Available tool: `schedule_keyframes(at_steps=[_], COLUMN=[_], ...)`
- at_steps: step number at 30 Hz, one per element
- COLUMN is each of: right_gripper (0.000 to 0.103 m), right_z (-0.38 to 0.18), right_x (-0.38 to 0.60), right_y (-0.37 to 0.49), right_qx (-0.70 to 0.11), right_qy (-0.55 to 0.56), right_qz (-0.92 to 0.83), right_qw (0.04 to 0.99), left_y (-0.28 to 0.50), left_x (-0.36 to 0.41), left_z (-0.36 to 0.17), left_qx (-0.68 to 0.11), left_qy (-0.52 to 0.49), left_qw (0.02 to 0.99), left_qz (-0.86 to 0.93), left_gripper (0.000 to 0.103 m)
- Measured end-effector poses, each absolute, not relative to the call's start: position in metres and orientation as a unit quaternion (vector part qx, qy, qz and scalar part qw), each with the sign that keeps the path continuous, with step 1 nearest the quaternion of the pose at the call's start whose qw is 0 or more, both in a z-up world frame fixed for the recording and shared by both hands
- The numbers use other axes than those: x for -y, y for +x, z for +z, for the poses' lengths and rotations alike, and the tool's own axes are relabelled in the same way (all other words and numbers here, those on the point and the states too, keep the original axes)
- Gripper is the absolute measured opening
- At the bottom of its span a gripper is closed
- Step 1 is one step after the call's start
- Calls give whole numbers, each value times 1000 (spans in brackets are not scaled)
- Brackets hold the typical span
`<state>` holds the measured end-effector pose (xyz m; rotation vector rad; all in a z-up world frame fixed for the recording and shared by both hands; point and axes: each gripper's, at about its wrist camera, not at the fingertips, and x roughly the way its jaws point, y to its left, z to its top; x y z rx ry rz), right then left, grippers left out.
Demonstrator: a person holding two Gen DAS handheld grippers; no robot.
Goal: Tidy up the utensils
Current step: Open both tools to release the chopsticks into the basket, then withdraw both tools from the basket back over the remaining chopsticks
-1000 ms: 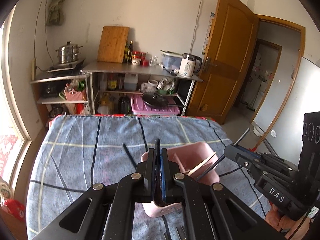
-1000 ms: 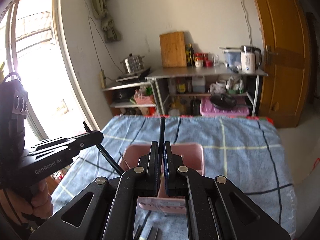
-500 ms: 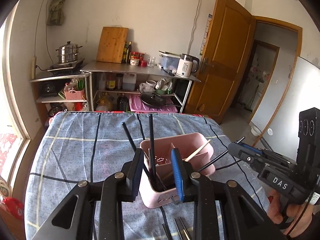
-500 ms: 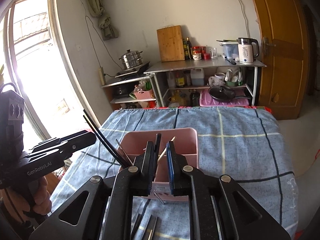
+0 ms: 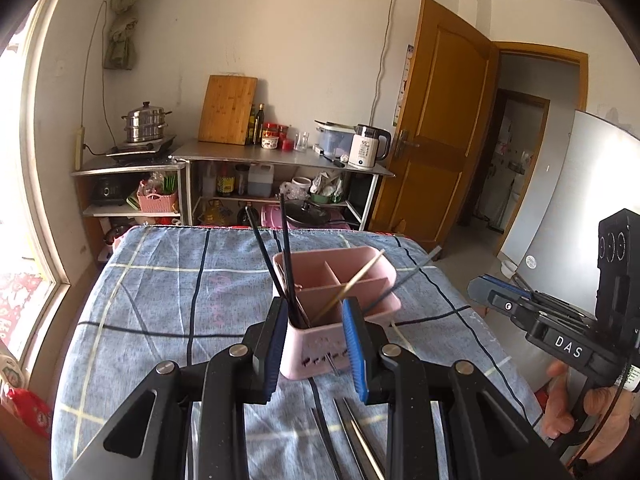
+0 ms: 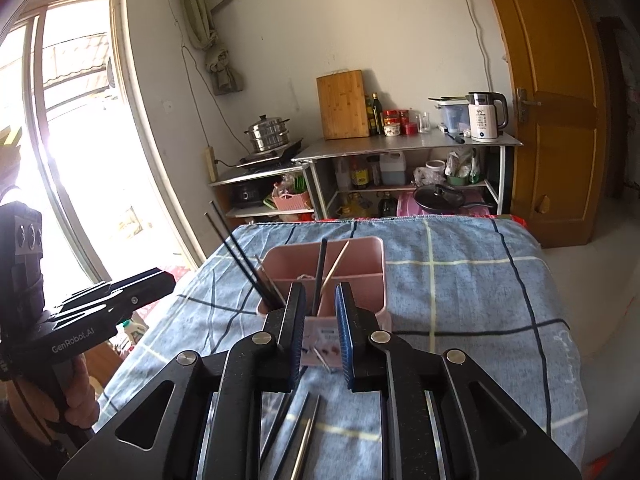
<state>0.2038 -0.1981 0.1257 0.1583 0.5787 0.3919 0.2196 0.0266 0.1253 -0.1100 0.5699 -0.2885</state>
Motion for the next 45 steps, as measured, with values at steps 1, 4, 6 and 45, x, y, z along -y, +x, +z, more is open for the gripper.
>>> schedule_keyframes(at_steps=[1, 4, 6, 45], right_gripper=[19, 20, 20, 20], right_z=[125, 124, 122, 28], right_x=[199, 200, 201, 190], right_y=[197, 180, 169, 76], right_qx=[-281, -276, -273, -344], right_qy=[77, 74, 70, 36], right_qz=[192, 193, 192, 186], right_qw=[937, 939, 940, 920], left_y=[216, 193, 179, 92], left_x=[-26, -22, -19, -8], left_z=[125, 118, 113, 17], left_qx=[-278, -273, -270, -322], left_qy=[-54, -50, -50, -38], left_qw=[948, 950, 950, 937], left_qz=[-143, -146, -145, -127], left_gripper=[28, 28, 28, 28])
